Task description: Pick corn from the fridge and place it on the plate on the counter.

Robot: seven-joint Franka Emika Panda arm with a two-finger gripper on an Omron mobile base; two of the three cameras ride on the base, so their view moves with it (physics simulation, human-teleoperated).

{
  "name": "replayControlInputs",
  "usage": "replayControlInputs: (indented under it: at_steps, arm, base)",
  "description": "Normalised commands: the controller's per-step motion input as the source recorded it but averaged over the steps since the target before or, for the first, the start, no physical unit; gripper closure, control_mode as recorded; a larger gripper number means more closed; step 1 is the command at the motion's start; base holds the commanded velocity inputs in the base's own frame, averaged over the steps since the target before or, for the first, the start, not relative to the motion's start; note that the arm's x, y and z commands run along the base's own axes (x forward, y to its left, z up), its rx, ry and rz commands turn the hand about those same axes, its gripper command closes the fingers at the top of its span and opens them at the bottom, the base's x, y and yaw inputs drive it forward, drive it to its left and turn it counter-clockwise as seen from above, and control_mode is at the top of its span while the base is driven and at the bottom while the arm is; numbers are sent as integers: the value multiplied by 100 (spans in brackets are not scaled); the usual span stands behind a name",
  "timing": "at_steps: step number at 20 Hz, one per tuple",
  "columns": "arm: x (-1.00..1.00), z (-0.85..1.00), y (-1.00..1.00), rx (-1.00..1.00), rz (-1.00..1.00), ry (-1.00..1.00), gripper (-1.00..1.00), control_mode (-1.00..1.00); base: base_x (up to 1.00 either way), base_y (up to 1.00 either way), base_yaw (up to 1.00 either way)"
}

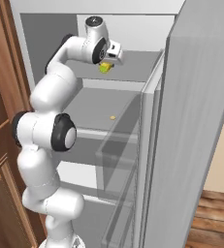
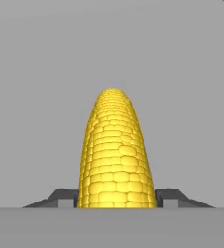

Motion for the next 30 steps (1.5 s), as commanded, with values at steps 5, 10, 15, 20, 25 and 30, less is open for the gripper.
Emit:
replayControlInputs:
  at_steps: [5,10,15,20,25,30]
  arm:
    - [-45,-13,0,0,0,-8,100,-100]
    - [-76,8,-1,1,0,-2,100,-100]
    - [-100,31,0,1,0,2,100,-100]
    - [-100,7,3,0,0,14,100,-100]
    - [-100,-9,10,0,1,20,100,-100]
    - [-100,-30,30,0,0,17,100,-100]
  base:
    - [0,0,0]
    - [0,0,0]
    - [0,0,0]
    - [0,0,0]
    - [0,0,0]
    - [0,0,0]
